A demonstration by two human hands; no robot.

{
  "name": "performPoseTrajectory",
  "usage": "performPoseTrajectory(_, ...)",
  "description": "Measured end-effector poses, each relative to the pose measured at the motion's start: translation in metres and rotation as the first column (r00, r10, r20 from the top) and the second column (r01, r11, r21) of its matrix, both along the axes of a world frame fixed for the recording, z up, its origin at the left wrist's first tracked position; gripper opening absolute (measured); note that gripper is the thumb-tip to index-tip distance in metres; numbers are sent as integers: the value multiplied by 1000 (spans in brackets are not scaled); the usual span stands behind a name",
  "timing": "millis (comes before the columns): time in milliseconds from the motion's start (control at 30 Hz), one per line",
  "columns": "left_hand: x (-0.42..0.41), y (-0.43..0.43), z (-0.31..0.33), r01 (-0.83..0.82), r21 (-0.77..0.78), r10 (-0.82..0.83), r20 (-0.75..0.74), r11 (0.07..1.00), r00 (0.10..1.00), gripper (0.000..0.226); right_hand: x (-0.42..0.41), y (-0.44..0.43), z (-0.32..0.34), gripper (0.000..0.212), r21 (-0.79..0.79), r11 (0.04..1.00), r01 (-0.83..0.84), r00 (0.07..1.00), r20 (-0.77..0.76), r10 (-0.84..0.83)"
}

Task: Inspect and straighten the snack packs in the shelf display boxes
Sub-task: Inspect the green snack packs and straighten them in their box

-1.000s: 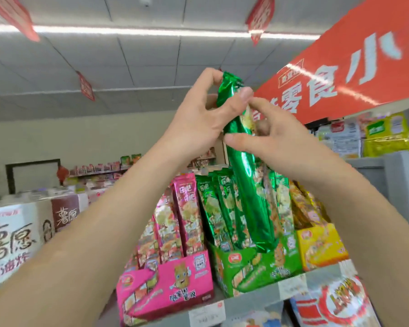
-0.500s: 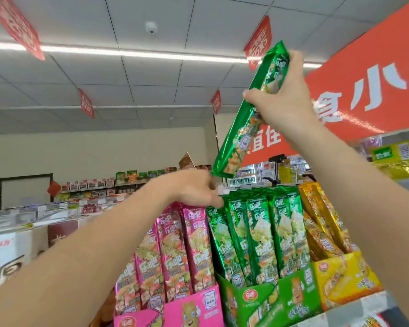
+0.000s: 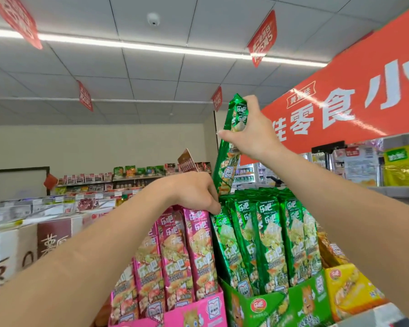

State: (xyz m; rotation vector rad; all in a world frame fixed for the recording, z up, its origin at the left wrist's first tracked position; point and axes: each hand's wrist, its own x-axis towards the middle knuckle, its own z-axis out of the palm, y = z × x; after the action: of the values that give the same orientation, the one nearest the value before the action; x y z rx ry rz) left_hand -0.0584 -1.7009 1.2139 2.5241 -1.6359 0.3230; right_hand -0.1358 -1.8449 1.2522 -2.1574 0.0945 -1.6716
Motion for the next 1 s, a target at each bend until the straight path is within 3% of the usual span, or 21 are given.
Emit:
performPoseTrajectory(100, 0, 2, 0, 34, -53, -37, -57, 998, 998, 22, -1, 2, 5, 58, -77, 997, 28, 999, 21, -27)
performPoseTrajectory(267, -9, 10, 1, 117, -69, -119, -22, 991, 993, 12, -1, 5, 4, 55, -112, 993, -43, 992, 111, 56)
performPoseTrajectory(333, -12, 11, -2, 169, -109, -166, 31, 980, 986, 14, 1, 5, 4, 55, -91, 993, -77, 996, 32, 80)
performPoseTrajectory(400, -13, 13, -5, 210, -169, -208, 31, 963, 978, 18, 2, 5, 2, 64, -85, 995, -58, 985, -165, 43)
performPoseTrajectory(500, -15, 17, -7, 255, -189, -267, -39, 948, 963, 20, 5, 4, -6, 84, -106, 994, -26, 890, -455, -25)
performPoseTrajectory(567, -15, 20, -6, 243, -172, -255, -56, 955, 965, 24, 8, 3, -15, 82, -61, 997, -51, 829, -560, 8)
performPoseTrajectory(633, -14, 21, -4, 213, -164, -223, -45, 963, 974, 29, 10, 0, -19, 63, -29, 997, -65, 785, -618, 34)
performPoseTrajectory(733, -13, 19, -5, 160, -133, -155, 47, 978, 987, 29, 10, -1, -19, 63, -40, 999, -19, 740, -673, -13)
performPoseTrajectory(800, -13, 17, -7, 124, -113, -109, 128, 986, 986, 33, 9, -1, -17, 60, -148, 989, 27, 699, -705, -125)
performPoseTrajectory(900, -14, 17, -6, 118, -81, -103, 165, 990, 981, 35, 10, 1, -22, 35, -339, 940, 45, 560, -770, -305)
performPoseTrajectory(1000, -14, 19, -4, 122, -49, -114, 153, 991, 982, 30, 11, 4, -27, 47, -372, 927, 59, 447, -820, -357)
